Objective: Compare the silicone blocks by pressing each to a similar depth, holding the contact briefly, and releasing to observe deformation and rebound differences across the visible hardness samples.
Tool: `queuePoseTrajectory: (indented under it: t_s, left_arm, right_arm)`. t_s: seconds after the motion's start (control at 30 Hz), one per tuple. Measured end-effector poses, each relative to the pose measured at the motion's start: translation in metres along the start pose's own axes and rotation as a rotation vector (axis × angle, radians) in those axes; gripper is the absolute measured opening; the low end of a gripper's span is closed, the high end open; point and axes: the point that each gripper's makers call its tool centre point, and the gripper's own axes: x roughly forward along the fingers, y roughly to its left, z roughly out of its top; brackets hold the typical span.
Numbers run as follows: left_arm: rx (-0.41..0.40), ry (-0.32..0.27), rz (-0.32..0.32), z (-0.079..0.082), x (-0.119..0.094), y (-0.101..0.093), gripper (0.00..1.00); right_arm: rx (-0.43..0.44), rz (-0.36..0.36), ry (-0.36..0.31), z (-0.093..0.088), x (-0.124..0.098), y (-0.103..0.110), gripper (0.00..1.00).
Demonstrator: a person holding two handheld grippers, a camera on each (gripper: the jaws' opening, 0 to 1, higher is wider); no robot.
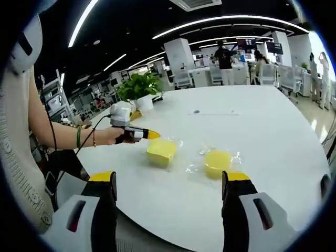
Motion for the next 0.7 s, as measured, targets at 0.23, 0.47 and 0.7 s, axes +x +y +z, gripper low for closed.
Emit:
queuePoseTrajectory:
  t_s: [0.23,0.47,0.7]
  left_arm:
    - [0.009,0.026,0.012,-0.016,0.004,0.009,0.0]
    - [0.053,0.019,0.003,-0.014,0.004,0.006,0.0]
    - [0.111,-0.002,0.068,0.002,-0.006,0.015,0.1]
  right_arm:
    - [-0.021,0.004,-0.003,0.006,0.006,0.003,0.77]
    - [-0.03,0.011,-0.013,0.01,0.008,0.003,0.77]
    - [-0.044,0.018,-0.021,0.011,0.005,0.006,0.75]
